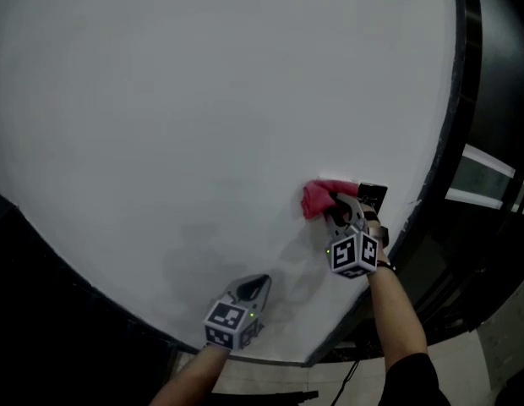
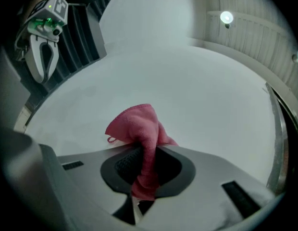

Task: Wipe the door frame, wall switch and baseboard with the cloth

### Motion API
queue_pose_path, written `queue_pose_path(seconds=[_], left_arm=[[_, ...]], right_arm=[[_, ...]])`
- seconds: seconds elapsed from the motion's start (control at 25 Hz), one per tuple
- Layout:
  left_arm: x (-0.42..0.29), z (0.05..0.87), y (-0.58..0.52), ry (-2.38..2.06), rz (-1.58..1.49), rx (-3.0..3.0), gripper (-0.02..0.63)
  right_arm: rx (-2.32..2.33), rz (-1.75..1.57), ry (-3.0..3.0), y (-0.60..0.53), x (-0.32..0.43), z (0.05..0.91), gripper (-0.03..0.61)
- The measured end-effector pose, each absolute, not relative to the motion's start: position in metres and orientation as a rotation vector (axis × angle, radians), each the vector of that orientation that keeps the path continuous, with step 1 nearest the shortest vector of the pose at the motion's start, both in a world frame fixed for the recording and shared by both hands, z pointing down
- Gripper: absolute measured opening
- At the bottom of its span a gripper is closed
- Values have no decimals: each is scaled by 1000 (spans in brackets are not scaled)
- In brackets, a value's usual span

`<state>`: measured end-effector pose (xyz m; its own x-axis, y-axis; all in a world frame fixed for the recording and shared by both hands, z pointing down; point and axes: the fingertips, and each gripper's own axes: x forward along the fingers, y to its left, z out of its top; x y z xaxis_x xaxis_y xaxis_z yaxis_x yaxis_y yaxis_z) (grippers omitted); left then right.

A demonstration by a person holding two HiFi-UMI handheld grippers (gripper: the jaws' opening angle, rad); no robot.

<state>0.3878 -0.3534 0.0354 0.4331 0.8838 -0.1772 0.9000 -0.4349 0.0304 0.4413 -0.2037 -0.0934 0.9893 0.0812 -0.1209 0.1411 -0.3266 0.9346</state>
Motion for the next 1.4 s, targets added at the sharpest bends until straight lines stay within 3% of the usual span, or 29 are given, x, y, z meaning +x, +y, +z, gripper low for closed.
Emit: queue_pose_path(seconds=[1.04, 1.4], left_arm=[[353, 57, -331, 1717, -152, 2465, -7], [352, 61, -331, 1732, -137, 2459, -7]], right_arm=[[2063, 100, 74, -203, 444, -40, 57], [2928, -267, -373, -260, 437, -109, 57]])
